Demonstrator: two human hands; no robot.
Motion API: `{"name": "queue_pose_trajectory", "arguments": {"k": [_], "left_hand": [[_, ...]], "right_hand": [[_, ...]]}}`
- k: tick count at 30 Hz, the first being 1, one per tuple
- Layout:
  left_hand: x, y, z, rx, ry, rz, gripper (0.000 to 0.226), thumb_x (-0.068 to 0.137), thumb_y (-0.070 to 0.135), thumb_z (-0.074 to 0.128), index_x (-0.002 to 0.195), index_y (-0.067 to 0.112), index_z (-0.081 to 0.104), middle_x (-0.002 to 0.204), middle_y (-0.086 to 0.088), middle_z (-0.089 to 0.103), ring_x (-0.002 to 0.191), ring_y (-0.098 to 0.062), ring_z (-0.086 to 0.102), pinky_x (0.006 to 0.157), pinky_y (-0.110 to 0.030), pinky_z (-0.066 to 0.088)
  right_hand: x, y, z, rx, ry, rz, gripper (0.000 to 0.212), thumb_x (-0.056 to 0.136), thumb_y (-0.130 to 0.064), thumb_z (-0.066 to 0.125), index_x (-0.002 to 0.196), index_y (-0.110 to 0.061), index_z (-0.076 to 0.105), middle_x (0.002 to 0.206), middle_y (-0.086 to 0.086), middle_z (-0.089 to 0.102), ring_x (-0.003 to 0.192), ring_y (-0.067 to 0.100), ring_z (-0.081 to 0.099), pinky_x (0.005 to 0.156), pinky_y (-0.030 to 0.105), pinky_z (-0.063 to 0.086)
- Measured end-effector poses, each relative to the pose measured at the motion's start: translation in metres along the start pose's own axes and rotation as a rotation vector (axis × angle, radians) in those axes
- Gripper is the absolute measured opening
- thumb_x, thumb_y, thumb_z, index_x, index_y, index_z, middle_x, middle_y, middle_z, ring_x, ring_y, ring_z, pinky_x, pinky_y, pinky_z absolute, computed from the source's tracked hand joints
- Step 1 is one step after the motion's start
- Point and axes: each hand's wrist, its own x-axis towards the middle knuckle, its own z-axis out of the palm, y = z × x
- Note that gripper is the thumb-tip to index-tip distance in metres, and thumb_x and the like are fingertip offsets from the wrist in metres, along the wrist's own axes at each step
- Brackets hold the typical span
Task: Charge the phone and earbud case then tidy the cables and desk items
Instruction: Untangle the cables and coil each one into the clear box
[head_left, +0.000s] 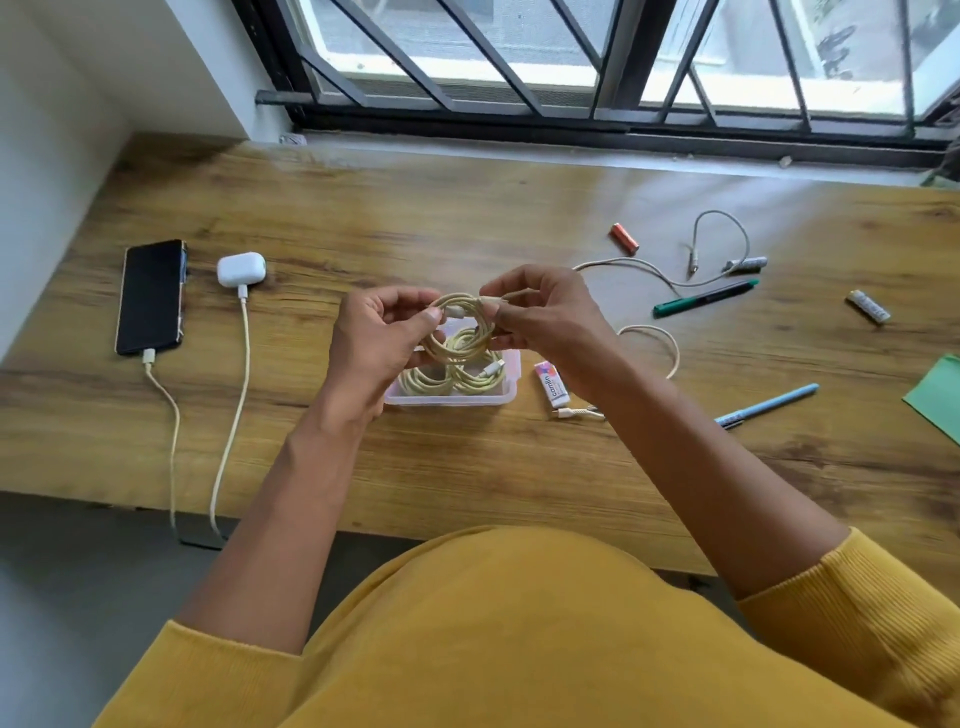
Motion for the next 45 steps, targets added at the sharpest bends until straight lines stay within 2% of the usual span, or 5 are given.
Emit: {"name": "queue_pose_trajectory", "arguments": {"k": [4,9,14,28,45], "left_hand": [[0.003,-0.01,-0.012,0.161,0.018,0.037,0.01,0.092,0.012,0.081,0.1,0.017,0.084,0.089,-0.006,0.082,0.087,-0.034,0.08,0.084,-0.055,0.065],[0.003,-0.016,-0.021,0.355,0.082,0.078,0.009,0.087,0.02,0.085,0.096,0.022,0.085,0.084,0.004,0.081,0.076,-0.021,0.079,0.081,-0.045,0.066],[-0.003,-0.014,-0.028,0.591,0.184,0.158,0.011,0.088,0.034,0.082,0.097,0.028,0.084,0.085,0.014,0.078,0.081,-0.007,0.075,0.084,-0.029,0.059],[-0.009,-0.027,-0.024,0.833,0.239,0.359,0.027,0.09,0.023,0.082,0.117,0.021,0.08,0.113,0.002,0.077,0.093,-0.021,0.07,0.08,-0.025,0.043],[-0.014,-0.023,-0.002,1.009,0.042,0.273,0.041,0.085,0.019,0.087,0.123,0.015,0.076,0.118,-0.008,0.073,0.106,-0.03,0.069,0.09,-0.037,0.05]], "right_hand": [[0.007,0.011,0.016,-0.103,0.059,0.006,0.013,0.096,0.005,0.072,0.106,0.011,0.07,0.095,0.032,0.071,0.073,0.03,0.069,0.064,0.032,0.062],[0.01,0.024,0.027,-0.23,0.135,0.022,0.015,0.091,0.001,0.075,0.103,-0.006,0.069,0.09,0.017,0.075,0.07,0.034,0.078,0.075,0.056,0.065],[0.012,0.024,0.039,-0.256,0.152,-0.008,0.011,0.091,-0.001,0.076,0.098,-0.005,0.069,0.089,0.02,0.075,0.071,0.035,0.077,0.07,0.056,0.065],[0.009,0.033,0.049,-0.725,0.109,-0.327,0.021,0.091,-0.012,0.074,0.11,-0.012,0.08,0.106,0.004,0.078,0.096,0.02,0.07,0.091,0.04,0.055],[0.018,0.046,0.039,-1.157,-0.096,-0.474,0.044,0.095,-0.044,0.072,0.133,-0.021,0.072,0.133,-0.004,0.07,0.122,0.021,0.054,0.101,0.027,0.038]]}}
